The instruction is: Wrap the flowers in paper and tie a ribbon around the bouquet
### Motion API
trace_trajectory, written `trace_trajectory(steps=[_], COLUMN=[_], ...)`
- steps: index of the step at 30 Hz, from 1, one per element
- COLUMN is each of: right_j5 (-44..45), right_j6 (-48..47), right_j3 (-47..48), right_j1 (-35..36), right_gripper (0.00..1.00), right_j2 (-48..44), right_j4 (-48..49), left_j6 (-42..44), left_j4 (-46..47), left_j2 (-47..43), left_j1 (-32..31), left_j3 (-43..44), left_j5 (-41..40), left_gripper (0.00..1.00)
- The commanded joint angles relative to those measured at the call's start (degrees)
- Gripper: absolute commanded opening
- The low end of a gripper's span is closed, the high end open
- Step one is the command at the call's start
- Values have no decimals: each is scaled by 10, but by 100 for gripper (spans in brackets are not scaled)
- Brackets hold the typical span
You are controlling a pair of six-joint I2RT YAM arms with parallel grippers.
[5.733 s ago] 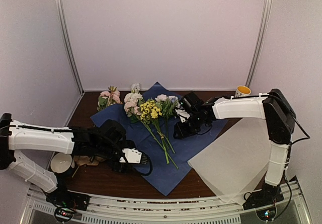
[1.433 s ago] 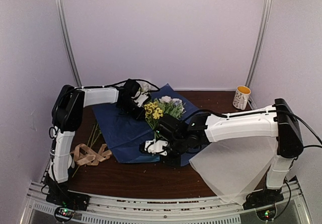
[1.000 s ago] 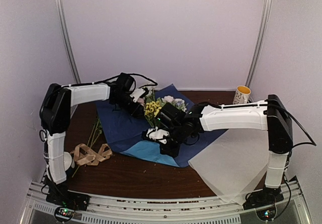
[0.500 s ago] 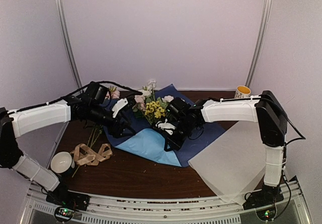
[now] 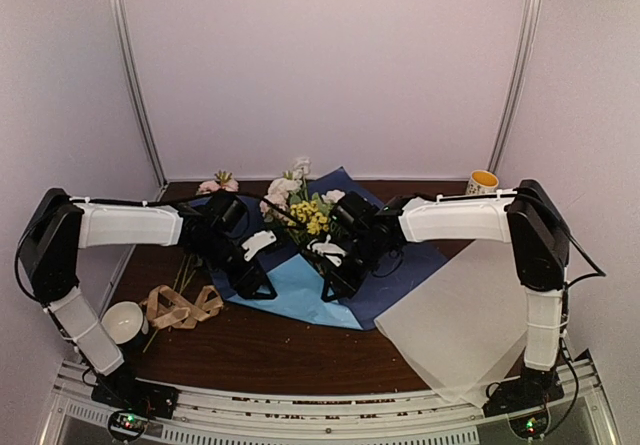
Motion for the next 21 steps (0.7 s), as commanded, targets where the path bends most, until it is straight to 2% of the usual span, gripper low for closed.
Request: trace_trajectory(steps=[1,3,4,6,10,17,21], right_j5=[-12,-17,-20,-26,-36,-54,-59], right_j6=[3,6,9,14,27,85,111], right_j3=[5,3,3,-1,-26,-130,-180], right_j1=[-8,-12,-13,-15,-17,-18,-18], right_gripper=[0,0,0,0,8,27,30], right_j2=[-1,-1,-1,-2,-12,-48,-62], right_j4=[11,16,18,23,44,122,160], left_j6=[-23,-36,-47,-65,-92,-142,-157], left_j4=[12,23,33,53,69,74,78], left_j2=[-9,-11,-12,-16,-11,11,19], left_j1=[3,3,3,3,3,16,27], left_j3=[3,-7,-15,-32,-51,-65,-78], left_j5=[12,52,62,92,99,59,49], left_gripper=[75,70,63,44,1,0,0])
